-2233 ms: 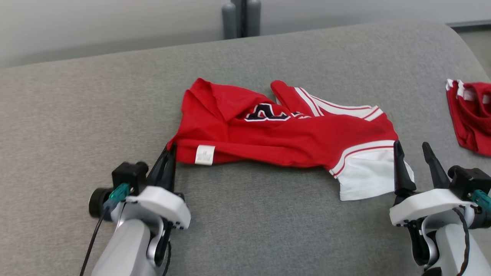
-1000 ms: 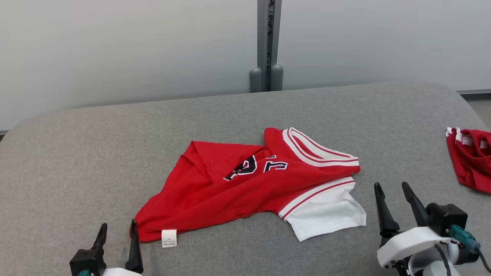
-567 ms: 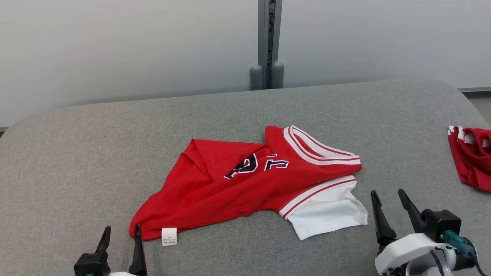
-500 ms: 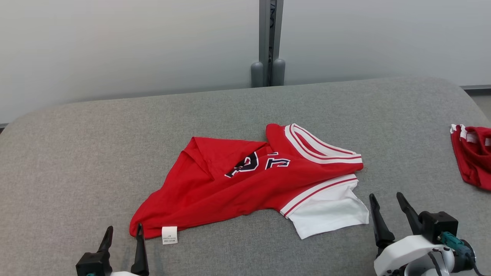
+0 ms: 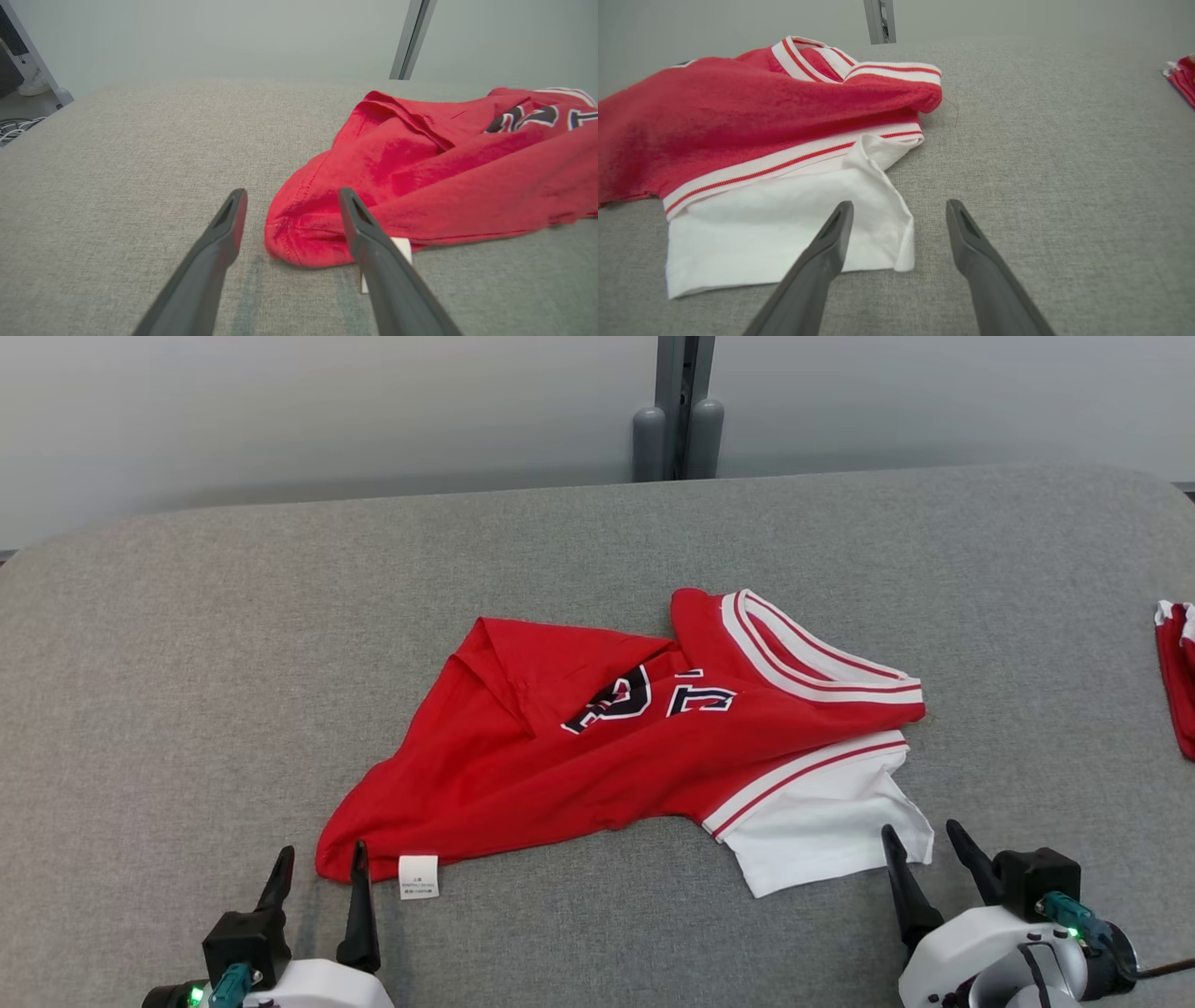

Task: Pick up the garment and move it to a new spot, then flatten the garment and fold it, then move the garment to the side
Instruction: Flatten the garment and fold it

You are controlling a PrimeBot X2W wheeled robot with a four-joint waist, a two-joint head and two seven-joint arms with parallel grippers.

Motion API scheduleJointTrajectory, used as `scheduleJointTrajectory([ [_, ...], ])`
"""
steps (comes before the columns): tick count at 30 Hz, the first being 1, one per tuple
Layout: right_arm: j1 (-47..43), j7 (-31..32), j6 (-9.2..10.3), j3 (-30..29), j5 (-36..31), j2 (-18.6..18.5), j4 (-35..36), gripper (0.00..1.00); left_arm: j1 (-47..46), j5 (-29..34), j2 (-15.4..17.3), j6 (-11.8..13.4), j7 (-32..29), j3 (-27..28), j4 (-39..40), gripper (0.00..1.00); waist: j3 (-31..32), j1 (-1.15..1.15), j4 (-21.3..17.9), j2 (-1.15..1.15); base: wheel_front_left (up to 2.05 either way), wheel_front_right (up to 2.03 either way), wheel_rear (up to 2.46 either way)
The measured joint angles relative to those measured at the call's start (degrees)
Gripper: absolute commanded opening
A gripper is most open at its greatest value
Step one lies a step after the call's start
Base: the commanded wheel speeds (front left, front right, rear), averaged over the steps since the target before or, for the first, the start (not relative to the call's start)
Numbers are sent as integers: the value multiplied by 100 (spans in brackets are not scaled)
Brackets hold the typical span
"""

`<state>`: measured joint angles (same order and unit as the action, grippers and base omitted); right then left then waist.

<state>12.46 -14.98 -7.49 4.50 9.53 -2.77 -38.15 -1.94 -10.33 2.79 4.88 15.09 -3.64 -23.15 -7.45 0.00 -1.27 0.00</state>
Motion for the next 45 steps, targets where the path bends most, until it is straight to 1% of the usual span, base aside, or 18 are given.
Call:
scheduleJointTrajectory([
  [3,54,0,0,4,3,1,-168,100,-40,0,1,4,0,-2,-7,100,-84,0,26,0,0,0,0],
  [4,80,1,-1,8,9,1,-199,92,-73,-1,1,4,0,-3,-8,100,-113,0,32,0,0,0,0],
  [5,119,0,0,8,9,0,-212,72,-103,-1,1,4,0,-3,-4,100,-142,0,37,0,0,0,0],
  [6,155,0,-1,15,18,-1,-219,72,-122,-8,0,4,0,-4,-7,100,-172,0,40,0,0,0,0],
  [7,182,0,0,25,47,1,-213,25,-137,-24,1,4,0,-4,-15,100,-199,0,39,0,0,0,0],
  [8,203,0,0,35,66,1,-202,2,-153,-30,1,4,0,-8,-21,100,-224,0,34,0,0,0,0],
  [9,224,0,-1,35,87,2,-158,0,-186,-43,2,5,0,-22,-40,100,-257,0,3,0,0,0,0],
  [18,173,0,-1,-357,-1,-1,56,0,-215,-211,-1,-3,0,-109,-252,100,-292,0,-245,0,0,0,0],
  [25,48,0,-1,-494,-1,-38,105,0,-213,-307,0,-3,0,-130,-366,100,-255,0,-359,0,0,0,0],
  [33,-13,0,-1,-569,-1,-35,70,0,-113,-511,0,-60,0,-361,-491,100,-179,0,-364,0,0,0,0],
  [37,-10,0,-1,-569,-2,-32,59,0,-74,-644,2,-20,0,-447,-577,100,-147,0,-346,0,0,0,0],
  [43,4,0,-1,-556,-4,-26,60,0,-105,-769,1,-30,5,-554,-805,100,-132,0,-355,0,0,0,0],
  [44,8,0,-1,-556,-4,-25,59,0,-120,-804,0,-30,7,-558,-837,95,-129,0,-362,0,0,0,0],
  [45,12,0,-1,-555,-4,-25,60,0,-134,-804,1,-36,7,-566,-857,64,-128,0,-367,0,0,0,0],
])
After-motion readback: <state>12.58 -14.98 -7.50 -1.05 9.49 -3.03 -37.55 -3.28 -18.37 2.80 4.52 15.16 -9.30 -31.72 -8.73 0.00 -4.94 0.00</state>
